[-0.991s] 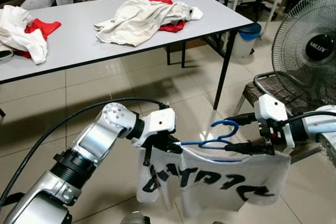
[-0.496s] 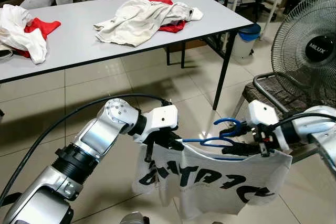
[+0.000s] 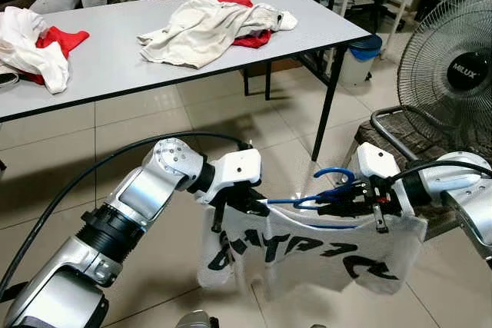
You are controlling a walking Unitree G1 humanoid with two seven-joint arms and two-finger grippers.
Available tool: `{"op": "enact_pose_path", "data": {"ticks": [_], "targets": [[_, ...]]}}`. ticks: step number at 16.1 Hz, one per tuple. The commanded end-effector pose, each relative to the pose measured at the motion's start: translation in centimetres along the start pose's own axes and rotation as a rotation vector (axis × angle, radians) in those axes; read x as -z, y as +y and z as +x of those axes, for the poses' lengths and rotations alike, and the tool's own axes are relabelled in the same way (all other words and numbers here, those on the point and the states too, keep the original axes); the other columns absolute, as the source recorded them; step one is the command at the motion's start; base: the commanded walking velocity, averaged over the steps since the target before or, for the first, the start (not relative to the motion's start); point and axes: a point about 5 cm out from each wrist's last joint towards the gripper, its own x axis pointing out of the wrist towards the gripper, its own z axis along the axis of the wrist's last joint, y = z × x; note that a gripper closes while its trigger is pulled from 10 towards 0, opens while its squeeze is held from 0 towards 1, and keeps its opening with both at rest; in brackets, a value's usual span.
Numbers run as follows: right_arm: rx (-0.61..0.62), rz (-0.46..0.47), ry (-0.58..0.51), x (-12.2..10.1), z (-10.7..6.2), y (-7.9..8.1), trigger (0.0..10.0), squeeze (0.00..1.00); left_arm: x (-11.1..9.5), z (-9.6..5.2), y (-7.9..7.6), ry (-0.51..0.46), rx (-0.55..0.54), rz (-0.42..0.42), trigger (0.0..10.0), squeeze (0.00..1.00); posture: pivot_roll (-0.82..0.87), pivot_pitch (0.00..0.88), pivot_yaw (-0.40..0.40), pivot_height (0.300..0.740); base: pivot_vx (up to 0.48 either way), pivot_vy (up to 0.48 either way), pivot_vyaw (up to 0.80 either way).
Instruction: Hang hanger
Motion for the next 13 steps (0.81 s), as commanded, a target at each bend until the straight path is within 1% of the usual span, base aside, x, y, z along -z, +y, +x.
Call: {"op": "enact_pose_path", "data": {"ticks": [1, 4, 6, 7, 9, 10, 11, 13], "targets": [[0.005, -0.014, -0.01, -0.5, 0.0, -0.3, 0.0, 0.0, -0.8, -0.5, 0.5, -0.006, -0.014, 0.036, 0.0, 0.0, 0.0, 0.0, 0.049, 0.74, 0.0, 0.0, 0.0], [0.004, -0.009, -0.012, -0.4, -0.1, -0.2, 0.0, 0.0, -1.0, -0.7, 0.9, -0.014, -0.021, 0.042, 0.0, 0.0, 0.0, 0.0, 0.053, 0.74, 0.0, 0.0, 0.0], [0.005, -0.006, -0.014, -0.4, -0.2, -0.2, 0.0, 0.0, -1.2, -1.0, 1.0, -0.038, -0.022, 0.056, 0.0, 0.0, 0.0, 0.0, 0.055, 0.74, 0.0, 0.0, 0.0], [0.005, -0.005, -0.014, -0.4, -0.2, -0.2, 0.0, 0.0, -1.4, -1.1, 1.3, -0.06, -0.045, 0.041, 10.0, 0.0, -0.01, 0.0, 0.058, 0.74, 0.0, 0.0, 0.0], [0.006, -0.004, -0.014, -0.3, -0.3, -0.2, 0.0, 0.0, -1.8, -1.5, 1.4, -0.09, -0.034, 0.031, 10.0, 0.0, -0.01, 0.0, 0.06, 0.74, 0.0, 0.0, 0.0], [0.011, -0.003, -0.01, -0.2, -0.4, -0.1, 0.0, 0.0, -2.2, -1.9, 1.4, -0.12, -0.009, 0.036, 10.0, 1.0, -0.01, 0.0, 0.064, 0.74, 0.0, 0.0, 0.0], [0.025, -0.013, 0.008, 0.0, -0.4, -0.1, 0.0, 0.0, -2.5, -2.2, 1.3, -0.139, 0.009, 0.056, 10.0, 1.0, -0.01, 0.0, 0.068, 0.74, 0.0, 0.0, 0.0], [0.043, -0.012, 0.03, 0.4, -0.5, -0.1, 0.0, 0.0, -2.6, -2.4, 1.2, -0.135, 0.02, 0.077, 10.0, 1.0, -0.01, 0.0, 0.071, 0.74, 0.0, 0.0, 0.0]]}}
